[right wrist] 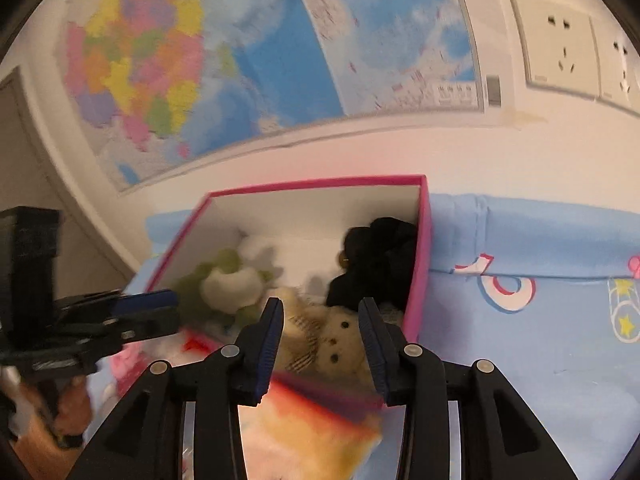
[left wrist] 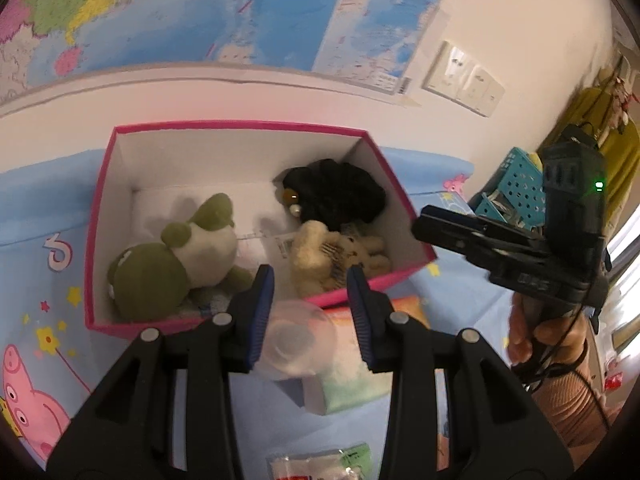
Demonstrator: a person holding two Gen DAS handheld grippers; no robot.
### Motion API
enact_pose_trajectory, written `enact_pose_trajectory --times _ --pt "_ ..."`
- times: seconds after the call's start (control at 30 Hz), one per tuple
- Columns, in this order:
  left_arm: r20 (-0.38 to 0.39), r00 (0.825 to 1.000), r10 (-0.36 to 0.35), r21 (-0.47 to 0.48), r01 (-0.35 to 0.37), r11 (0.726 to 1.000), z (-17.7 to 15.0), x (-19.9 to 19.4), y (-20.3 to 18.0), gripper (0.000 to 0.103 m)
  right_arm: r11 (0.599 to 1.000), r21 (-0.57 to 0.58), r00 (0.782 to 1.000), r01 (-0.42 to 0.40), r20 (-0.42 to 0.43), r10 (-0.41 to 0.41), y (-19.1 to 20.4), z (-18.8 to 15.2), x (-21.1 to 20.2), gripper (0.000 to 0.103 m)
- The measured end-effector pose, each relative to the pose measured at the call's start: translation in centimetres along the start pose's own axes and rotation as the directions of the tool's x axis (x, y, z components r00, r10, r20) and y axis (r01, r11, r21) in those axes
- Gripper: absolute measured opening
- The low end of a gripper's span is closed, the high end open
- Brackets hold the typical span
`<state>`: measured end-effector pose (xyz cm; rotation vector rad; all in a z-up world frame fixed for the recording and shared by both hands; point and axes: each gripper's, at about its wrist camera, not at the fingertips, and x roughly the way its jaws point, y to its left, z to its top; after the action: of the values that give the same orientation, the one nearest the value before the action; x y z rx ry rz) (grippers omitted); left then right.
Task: Organize soft objects
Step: 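Move the right gripper down to the blue checked scrunchie, then grasp the blue checked scrunchie with the right gripper and lift it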
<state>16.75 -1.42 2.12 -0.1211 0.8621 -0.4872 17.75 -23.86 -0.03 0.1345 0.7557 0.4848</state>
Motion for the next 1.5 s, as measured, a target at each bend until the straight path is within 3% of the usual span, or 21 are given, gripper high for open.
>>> enact_pose_trajectory --times 0.1,0.2,0.33,0.53,0.67,0.8,0.87,0.9,0.93,1.0,1.13,1.5 --pt "0.012 0.998 -0.056 0.059 0.055 0.997 -1.5 -1.5 -1.8 0.039 0.997 -0.066 0.999 -0.046 0.004 0.046 0.6 -1.5 -2.8 0.049" --pt "0.007 0.995 -0.096 0.129 0.094 0.987 -3.3 -2.6 -3.8 0.05 0.988 -0.105 0.993 -0.114 -0.033 0.112 0.7 -4.1 -5.8 0.058" --pt "-0.024 0.988 -0.153 0.188 0.155 0.97 -5.9 -3.1 -6.0 0.054 0.98 -0.16 0.984 -0.121 -0.146 0.098 0.9 -9.1 -8.2 0.06" --pt "-0.099 0.973 -0.207 0.202 0.223 0.954 -10.0 -2.4 -8.4 0.054 0.984 -0.155 0.946 -0.082 -0.324 0.027 -0.3 -15.6 -7.3 0.06" --pt "-0.145 0.965 -0.22 0.187 0.245 0.951 -11.8 -1.5 -9.4 0.054 0.987 -0.139 0.919 -0.082 -0.393 0.021 -0.7 -18.2 -6.0 0.06" --pt "-0.178 0.957 -0.228 0.168 0.258 0.951 -12.9 -1.0 -9.8 0.054 0.986 -0.139 0.907 -0.096 -0.42 0.029 -0.5 -19.4 -5.8 0.057" --pt "-0.187 0.955 -0.23 0.166 0.261 0.951 -13.3 -0.8 -10.0 0.054 0.982 -0.168 0.912 -0.084 -0.411 0.008 -0.4 -19.7 -6.1 0.044" --pt "-0.19 0.954 -0.231 0.165 0.263 0.951 -13.5 -0.8 -10.1 0.054 0.982 -0.169 0.911 -0.083 -0.413 0.006 -0.4 -19.8 -6.2 0.027" --pt "-0.193 0.953 -0.234 0.164 0.266 0.95 -13.5 -0.7 -10.2 0.054 0.984 -0.156 0.914 -0.086 -0.406 0.016 -0.6 -19.8 -6.4 0.017" --pt "-0.201 0.949 -0.241 0.165 0.276 0.947 -13.7 -0.6 -10.4 0.054 0.985 -0.162 0.926 -0.062 -0.378 -0.004 -0.8 -19.7 -7.1 0.012" --pt "-0.218 0.941 -0.26 0.176 0.3 0.938 -13.9 -0.1 -10.9 0.054 0.989 -0.145 0.948 -0.008 -0.315 -0.039 -1.3 -18.6 -8.6 0.008" --pt "-0.28 0.907 -0.314 0.181 0.371 0.911 -14.4 1.4 -12.7 0.054 0.989 -0.145 0.989 0.029 -0.142 -0.05 -0.5 -14.6 -12.2 0.006"
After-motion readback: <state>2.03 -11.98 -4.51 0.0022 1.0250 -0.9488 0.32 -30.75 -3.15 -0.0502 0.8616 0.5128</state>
